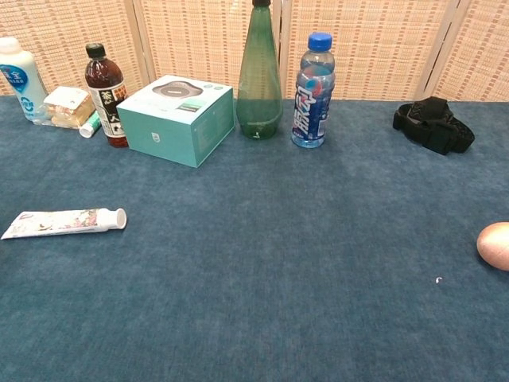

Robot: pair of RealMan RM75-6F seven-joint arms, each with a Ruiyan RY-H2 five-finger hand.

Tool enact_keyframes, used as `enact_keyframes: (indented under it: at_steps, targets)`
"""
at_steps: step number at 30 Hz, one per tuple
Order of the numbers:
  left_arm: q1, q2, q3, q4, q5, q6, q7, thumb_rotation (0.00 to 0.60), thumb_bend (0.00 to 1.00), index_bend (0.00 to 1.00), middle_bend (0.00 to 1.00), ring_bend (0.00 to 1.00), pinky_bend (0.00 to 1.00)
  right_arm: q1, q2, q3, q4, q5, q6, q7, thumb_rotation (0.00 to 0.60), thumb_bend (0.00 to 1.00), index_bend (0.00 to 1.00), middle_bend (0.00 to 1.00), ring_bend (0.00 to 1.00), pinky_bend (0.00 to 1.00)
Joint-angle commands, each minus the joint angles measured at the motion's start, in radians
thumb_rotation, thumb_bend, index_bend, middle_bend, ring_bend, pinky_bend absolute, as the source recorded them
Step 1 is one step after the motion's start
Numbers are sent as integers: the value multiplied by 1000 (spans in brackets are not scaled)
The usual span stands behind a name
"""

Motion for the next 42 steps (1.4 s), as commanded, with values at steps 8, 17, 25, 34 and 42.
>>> enact_keyframes:
  at_steps: [8,17,25,34,42]
  targets:
    - [-126,-184,-7,156,-85,-133,102,600,186,304,311,174,202,-15,1,-11,2,18,-2,6,600,169,429,398,222,267]
    - [-162,-263,9,251,-162,-164,192,600,187,321,328,178,200,-32,7,-19,1,32,4,18,600,169,430,398,222,267]
    - [-169,-291,15,289,-205,-169,209,600,187,340,338,181,200,-38,10,-23,-3,34,3,24,600,170,429,398,222,267]
    - [-180,-323,18,336,-219,-164,215,600,188,360,350,188,200,-43,13,-24,-5,40,2,26,600,169,430,398,222,267]
    - [-181,-343,20,370,-203,-153,193,600,224,389,363,200,201,-47,18,-24,-9,41,3,26,600,169,429,398,222,267]
